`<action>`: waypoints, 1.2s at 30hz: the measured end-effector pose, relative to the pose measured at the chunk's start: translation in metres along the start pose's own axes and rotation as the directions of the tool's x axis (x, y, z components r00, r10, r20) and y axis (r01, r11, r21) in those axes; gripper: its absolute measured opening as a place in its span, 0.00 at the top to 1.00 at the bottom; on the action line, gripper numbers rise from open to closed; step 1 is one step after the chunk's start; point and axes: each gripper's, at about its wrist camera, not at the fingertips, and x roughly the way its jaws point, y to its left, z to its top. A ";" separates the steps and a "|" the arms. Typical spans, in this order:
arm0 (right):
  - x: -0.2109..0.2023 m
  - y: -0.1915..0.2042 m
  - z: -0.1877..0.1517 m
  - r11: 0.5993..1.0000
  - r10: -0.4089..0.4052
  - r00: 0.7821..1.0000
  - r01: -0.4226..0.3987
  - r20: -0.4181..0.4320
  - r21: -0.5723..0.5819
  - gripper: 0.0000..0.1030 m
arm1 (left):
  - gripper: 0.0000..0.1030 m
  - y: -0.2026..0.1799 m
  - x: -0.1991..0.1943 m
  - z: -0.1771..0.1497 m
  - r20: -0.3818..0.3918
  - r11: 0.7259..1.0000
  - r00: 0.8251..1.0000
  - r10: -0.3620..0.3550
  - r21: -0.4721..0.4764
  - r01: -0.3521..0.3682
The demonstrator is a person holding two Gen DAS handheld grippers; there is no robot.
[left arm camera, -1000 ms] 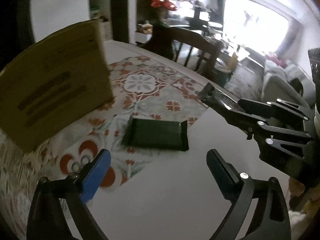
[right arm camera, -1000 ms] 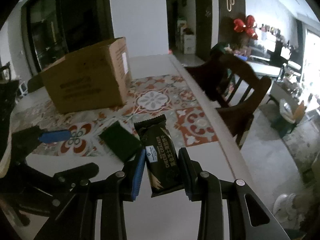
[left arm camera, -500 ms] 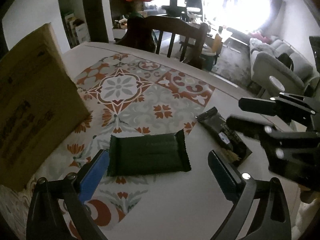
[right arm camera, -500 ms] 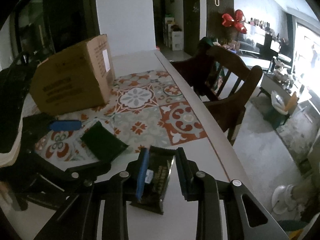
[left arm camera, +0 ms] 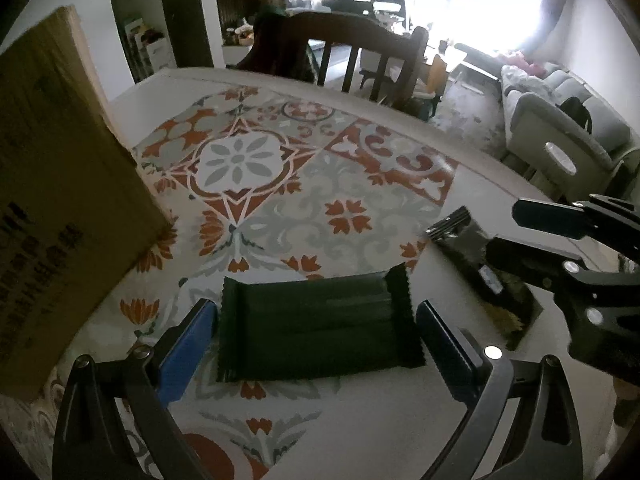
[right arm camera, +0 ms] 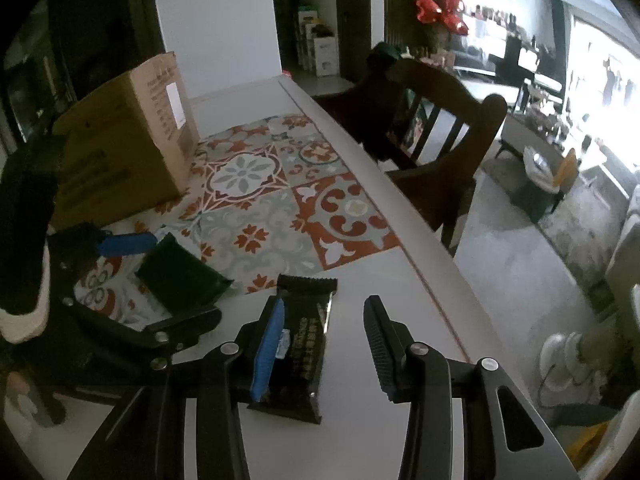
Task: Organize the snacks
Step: 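Grasp the black cheese cracker pack with the right tool while the left tool grasps the dark green pack, then carry the green pack and cheese cracker pack in both tools over the box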
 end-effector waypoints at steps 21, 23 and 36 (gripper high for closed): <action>0.014 0.019 -0.009 0.998 0.049 0.998 -0.050 -0.042 -0.029 0.59 | 0.35 0.022 -0.037 -0.016 0.084 0.979 0.994 0.069 -0.199 -0.052; 0.015 0.019 -0.012 0.999 0.039 0.998 -0.040 -0.039 -0.033 0.59 | 0.35 0.022 -0.046 -0.019 0.102 0.974 0.990 0.102 -0.213 -0.078; -0.003 0.026 -0.012 0.996 0.040 0.998 -0.036 0.045 -0.083 0.69 | 0.35 0.017 -0.078 -0.028 0.133 0.958 0.983 0.125 -0.272 -0.085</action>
